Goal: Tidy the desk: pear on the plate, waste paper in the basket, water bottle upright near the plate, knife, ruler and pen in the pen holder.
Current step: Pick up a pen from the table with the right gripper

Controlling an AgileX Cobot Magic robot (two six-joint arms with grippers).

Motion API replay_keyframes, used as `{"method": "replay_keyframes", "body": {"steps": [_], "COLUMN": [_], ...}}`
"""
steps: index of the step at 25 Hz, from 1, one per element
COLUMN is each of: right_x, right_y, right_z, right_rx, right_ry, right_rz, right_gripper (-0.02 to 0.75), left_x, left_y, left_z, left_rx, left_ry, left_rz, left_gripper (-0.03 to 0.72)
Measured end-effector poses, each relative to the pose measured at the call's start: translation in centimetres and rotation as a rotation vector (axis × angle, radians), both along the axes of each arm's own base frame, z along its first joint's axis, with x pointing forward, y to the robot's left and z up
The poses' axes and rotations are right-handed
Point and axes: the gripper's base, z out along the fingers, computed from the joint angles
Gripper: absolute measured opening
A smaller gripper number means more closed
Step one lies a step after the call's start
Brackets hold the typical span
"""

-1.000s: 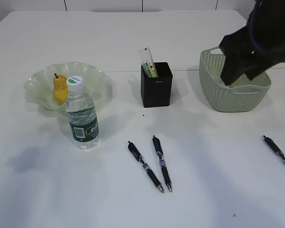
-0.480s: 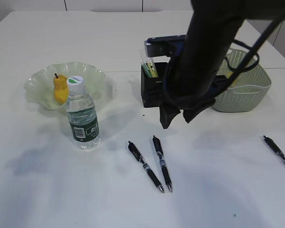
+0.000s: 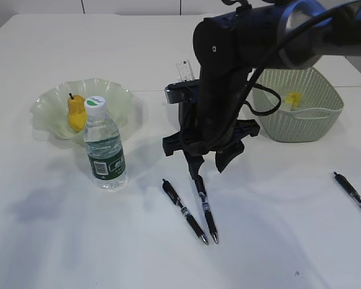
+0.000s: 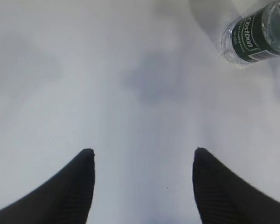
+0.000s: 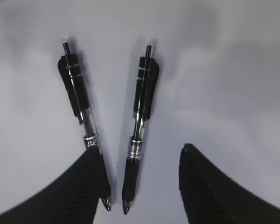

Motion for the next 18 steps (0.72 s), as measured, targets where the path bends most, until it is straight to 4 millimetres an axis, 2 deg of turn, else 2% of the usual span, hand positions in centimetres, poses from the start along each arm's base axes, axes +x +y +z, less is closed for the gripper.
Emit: {"method": "replay_keyframes", "body": {"steps": [18], "right_x": [1.0], "right_y": [0.6], "right_z": [-5.0], "right_rx": [-0.039], "right_ry": [0.07], "right_rz": [-0.038], "right_gripper": [0.396], "left_x": [0.1], "left_y": [0.0], "left_z": [0.1], "left_rx": [-0.001], "left_ry": [-0.016], "left_rz": [0.005], "left_gripper": [0.466]}}
